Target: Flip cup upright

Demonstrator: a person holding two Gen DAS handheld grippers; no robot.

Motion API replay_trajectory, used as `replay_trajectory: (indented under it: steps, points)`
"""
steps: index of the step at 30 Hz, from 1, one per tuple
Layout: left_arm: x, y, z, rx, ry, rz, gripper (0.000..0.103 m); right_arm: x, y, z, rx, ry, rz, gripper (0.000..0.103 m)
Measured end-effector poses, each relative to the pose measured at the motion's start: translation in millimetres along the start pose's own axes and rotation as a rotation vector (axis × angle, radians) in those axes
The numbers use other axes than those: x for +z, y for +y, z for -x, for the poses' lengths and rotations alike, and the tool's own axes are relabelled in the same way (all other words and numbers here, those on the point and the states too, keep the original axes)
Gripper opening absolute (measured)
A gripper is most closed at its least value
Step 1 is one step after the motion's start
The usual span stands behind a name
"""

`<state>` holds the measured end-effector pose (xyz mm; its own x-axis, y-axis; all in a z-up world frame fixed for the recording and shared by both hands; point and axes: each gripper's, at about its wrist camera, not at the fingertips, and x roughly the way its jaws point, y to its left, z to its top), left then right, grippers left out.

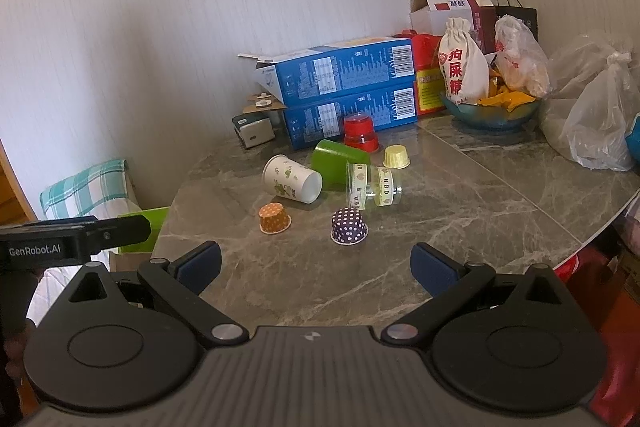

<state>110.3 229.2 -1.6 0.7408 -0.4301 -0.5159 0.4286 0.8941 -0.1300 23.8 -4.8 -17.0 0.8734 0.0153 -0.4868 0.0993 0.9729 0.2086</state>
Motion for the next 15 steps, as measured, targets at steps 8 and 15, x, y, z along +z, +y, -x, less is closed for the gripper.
replay_trajectory:
  steps: [8, 15]
  points:
    - [0, -1, -1, -0.004, 0.008, -0.001, 0.103, -1, -3, 1, -0.002, 0.003, -0.004, 0.102]
    - [2, -2, -11, -0.002, 0.026, -0.001, 0.103, -3, -4, -7, -0.001, 0.023, 0.012, 0.102]
